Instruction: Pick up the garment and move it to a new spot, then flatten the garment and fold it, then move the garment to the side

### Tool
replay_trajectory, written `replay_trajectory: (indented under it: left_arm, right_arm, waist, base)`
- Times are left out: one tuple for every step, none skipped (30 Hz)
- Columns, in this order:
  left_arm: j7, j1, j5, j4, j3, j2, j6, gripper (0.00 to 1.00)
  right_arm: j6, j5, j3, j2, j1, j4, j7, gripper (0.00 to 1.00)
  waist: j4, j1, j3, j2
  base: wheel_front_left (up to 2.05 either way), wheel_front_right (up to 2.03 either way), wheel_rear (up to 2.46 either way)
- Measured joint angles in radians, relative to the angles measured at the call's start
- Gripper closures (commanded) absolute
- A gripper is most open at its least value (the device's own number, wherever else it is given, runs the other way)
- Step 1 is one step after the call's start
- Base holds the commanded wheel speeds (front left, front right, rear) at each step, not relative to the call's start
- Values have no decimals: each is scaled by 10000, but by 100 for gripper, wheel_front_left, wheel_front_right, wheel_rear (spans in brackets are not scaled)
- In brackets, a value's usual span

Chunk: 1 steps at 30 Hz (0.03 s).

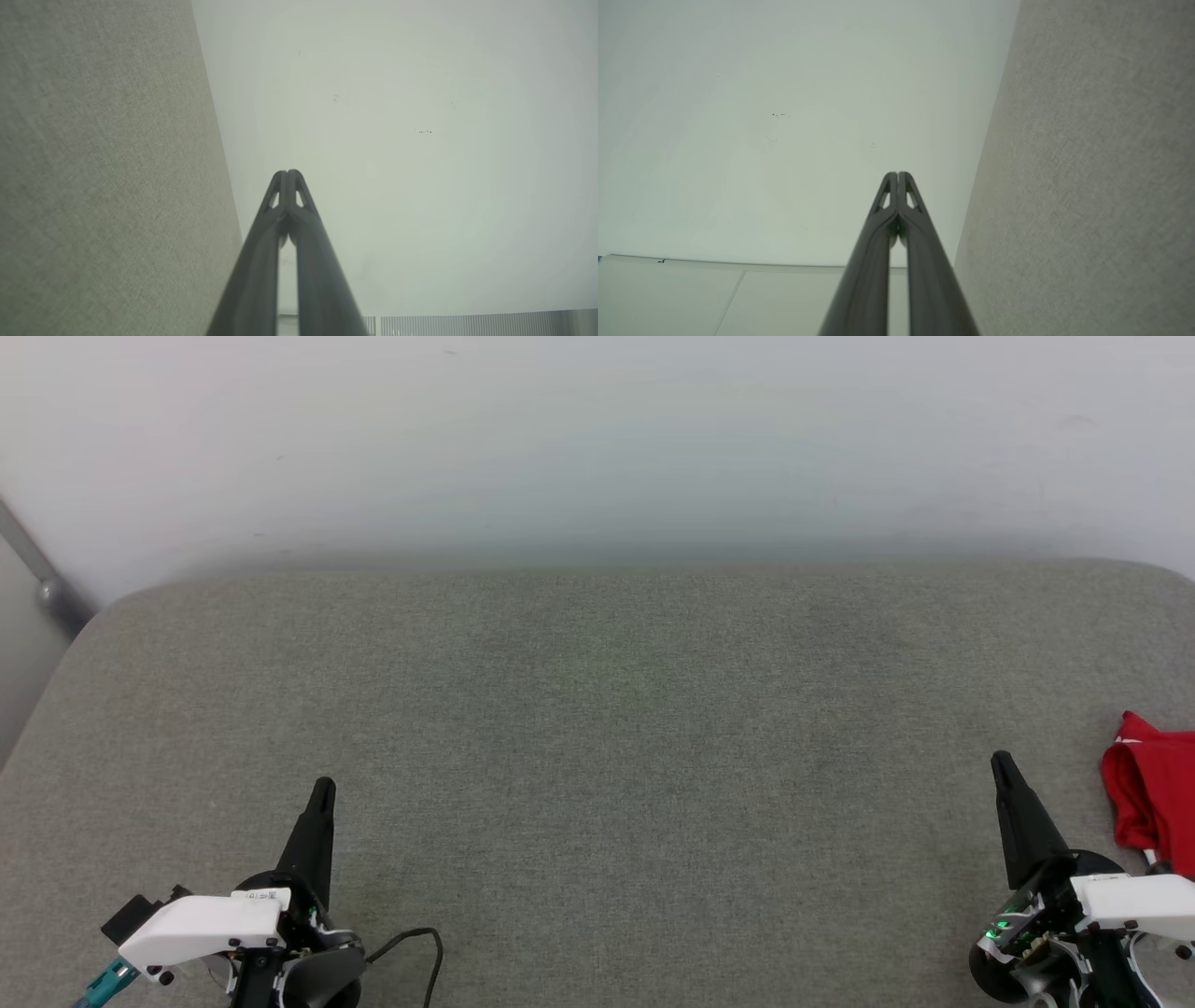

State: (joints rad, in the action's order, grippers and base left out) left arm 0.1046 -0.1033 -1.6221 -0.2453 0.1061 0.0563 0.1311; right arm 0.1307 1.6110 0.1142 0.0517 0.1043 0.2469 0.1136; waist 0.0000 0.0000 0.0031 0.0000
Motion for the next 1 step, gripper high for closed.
replay_trajectory:
  left_arm:
    - [27,0,0,0,4,0,0,100]
  right_arm:
    - [0,0,0,0,0,0,0,100]
  waist:
    - [0,0,0,0]
  base:
    - [0,0,0]
